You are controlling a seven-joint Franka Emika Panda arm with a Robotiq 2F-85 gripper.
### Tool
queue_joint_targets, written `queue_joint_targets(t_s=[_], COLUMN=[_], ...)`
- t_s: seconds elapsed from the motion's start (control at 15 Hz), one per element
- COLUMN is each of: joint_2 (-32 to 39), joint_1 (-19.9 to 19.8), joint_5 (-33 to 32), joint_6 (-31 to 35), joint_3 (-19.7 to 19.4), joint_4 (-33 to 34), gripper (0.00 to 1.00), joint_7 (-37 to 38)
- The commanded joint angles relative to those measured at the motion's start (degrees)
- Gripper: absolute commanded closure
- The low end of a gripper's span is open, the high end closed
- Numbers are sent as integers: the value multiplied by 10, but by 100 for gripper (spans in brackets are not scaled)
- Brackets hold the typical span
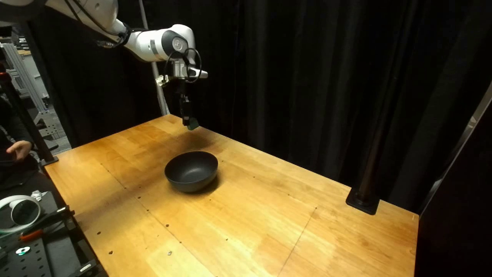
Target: Pick the block and put it in the bowl
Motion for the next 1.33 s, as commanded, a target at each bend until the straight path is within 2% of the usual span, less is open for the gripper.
queue_joint_targets(t_s=[0.0, 0.2, 0.47, 0.8, 1.0, 1.07, 1.13, 1.27], joint_2=[-49, -64, -54, -43, -43, -48, -49, -67], joint_1=[-4, -22, -54, -84, -97, -102, -104, -107], joint_5=[-43, -59, -40, -1, 32, 46, 53, 63], joint_6=[-55, -102, -164, -251, -265, -258, -255, -233], joint_3=[-29, -43, -36, -22, -14, -11, -10, -8], joint_4=[-22, -35, -42, -46, -49, -53, -54, -66], gripper=[91, 91, 91, 90, 90, 41, 41, 27], joint_7=[59, 112, 155, 169, 166, 164, 166, 163])
